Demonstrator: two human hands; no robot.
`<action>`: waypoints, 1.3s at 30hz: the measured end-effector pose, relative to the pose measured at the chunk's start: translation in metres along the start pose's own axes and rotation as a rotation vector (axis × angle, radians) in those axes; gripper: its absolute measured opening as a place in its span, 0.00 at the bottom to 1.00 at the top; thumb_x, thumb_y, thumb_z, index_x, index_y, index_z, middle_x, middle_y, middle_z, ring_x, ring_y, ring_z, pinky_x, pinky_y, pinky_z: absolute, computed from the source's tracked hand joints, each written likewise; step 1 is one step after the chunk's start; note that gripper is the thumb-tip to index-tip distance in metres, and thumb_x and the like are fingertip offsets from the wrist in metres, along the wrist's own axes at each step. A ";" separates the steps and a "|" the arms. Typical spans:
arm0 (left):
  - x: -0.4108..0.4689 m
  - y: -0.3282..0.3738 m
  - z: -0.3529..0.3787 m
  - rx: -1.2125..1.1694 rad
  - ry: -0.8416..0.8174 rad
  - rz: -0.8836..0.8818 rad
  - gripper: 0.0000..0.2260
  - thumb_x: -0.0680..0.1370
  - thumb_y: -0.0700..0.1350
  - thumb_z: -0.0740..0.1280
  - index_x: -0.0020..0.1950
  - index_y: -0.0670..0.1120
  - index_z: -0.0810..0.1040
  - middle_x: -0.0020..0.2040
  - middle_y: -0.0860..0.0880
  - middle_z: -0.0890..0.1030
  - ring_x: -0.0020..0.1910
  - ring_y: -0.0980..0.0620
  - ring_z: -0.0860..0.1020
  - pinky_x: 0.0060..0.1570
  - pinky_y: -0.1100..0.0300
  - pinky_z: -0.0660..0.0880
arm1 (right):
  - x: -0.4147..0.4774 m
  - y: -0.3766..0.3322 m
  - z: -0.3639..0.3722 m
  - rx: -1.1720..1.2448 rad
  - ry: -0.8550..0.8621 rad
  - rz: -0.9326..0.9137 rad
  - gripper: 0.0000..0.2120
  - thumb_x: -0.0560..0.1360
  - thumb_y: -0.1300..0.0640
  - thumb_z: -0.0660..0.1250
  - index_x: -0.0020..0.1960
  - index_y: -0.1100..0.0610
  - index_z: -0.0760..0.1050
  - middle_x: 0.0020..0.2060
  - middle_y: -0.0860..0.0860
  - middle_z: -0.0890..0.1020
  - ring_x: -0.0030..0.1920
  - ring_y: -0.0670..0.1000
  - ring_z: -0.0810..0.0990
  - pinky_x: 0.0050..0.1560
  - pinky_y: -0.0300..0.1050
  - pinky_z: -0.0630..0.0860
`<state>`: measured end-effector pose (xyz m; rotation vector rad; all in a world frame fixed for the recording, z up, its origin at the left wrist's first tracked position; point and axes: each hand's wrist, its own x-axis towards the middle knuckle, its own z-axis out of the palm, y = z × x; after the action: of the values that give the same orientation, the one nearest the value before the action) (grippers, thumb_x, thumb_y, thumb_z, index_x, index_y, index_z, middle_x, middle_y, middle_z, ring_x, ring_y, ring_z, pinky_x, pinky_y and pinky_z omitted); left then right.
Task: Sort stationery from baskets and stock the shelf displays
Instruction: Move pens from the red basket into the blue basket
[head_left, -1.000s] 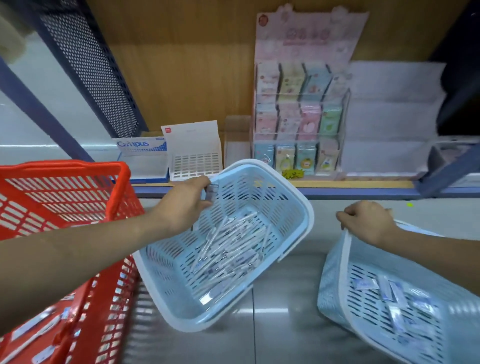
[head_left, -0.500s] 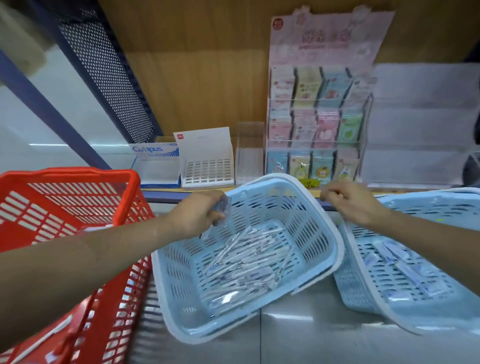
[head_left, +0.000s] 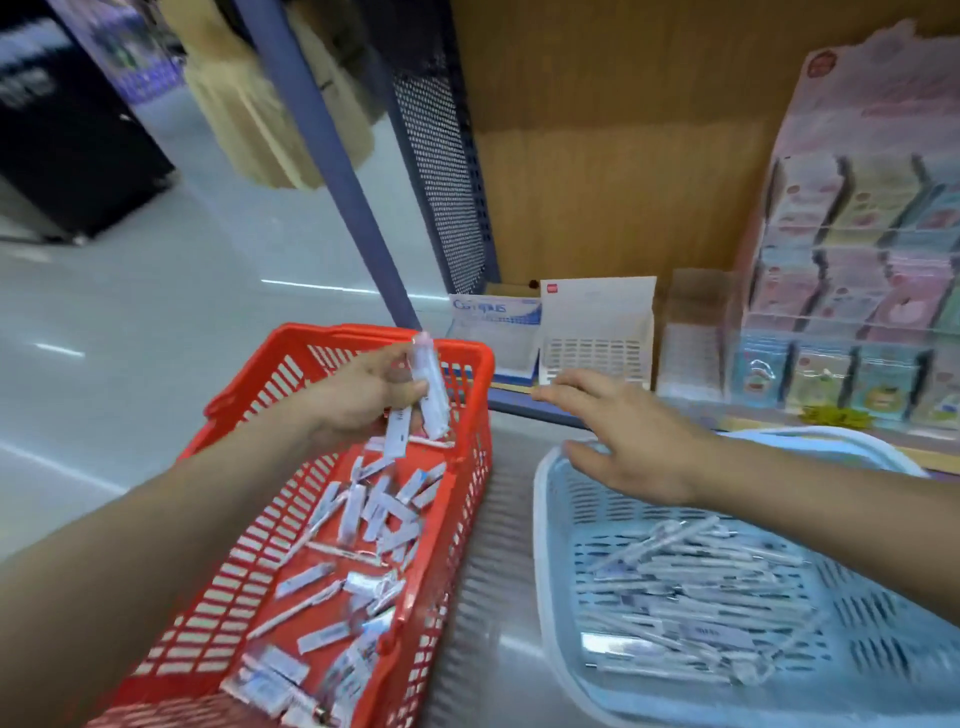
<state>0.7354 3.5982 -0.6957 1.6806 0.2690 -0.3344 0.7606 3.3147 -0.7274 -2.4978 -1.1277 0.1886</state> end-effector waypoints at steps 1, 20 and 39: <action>-0.004 -0.021 -0.018 -0.039 0.066 -0.055 0.14 0.80 0.30 0.59 0.59 0.45 0.75 0.42 0.43 0.79 0.36 0.49 0.80 0.37 0.59 0.79 | 0.009 -0.013 0.005 0.002 0.006 -0.042 0.27 0.75 0.50 0.61 0.74 0.49 0.64 0.66 0.50 0.69 0.63 0.54 0.71 0.63 0.51 0.71; 0.025 -0.156 -0.068 0.436 0.573 -0.140 0.20 0.78 0.30 0.58 0.67 0.45 0.75 0.64 0.47 0.78 0.64 0.46 0.75 0.62 0.53 0.74 | 0.079 -0.080 0.083 0.889 0.254 0.496 0.27 0.75 0.54 0.71 0.69 0.41 0.64 0.49 0.54 0.77 0.50 0.52 0.82 0.54 0.56 0.80; 0.041 -0.021 0.195 1.037 -0.349 0.190 0.12 0.78 0.37 0.64 0.58 0.45 0.82 0.57 0.47 0.83 0.58 0.49 0.79 0.53 0.64 0.71 | -0.075 0.070 0.020 0.920 -0.295 0.978 0.05 0.79 0.55 0.65 0.53 0.54 0.78 0.44 0.52 0.85 0.43 0.49 0.83 0.38 0.37 0.76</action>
<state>0.7531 3.4072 -0.7540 2.5807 -0.4031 -0.6846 0.7538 3.2226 -0.7766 -1.9293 0.2307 1.0723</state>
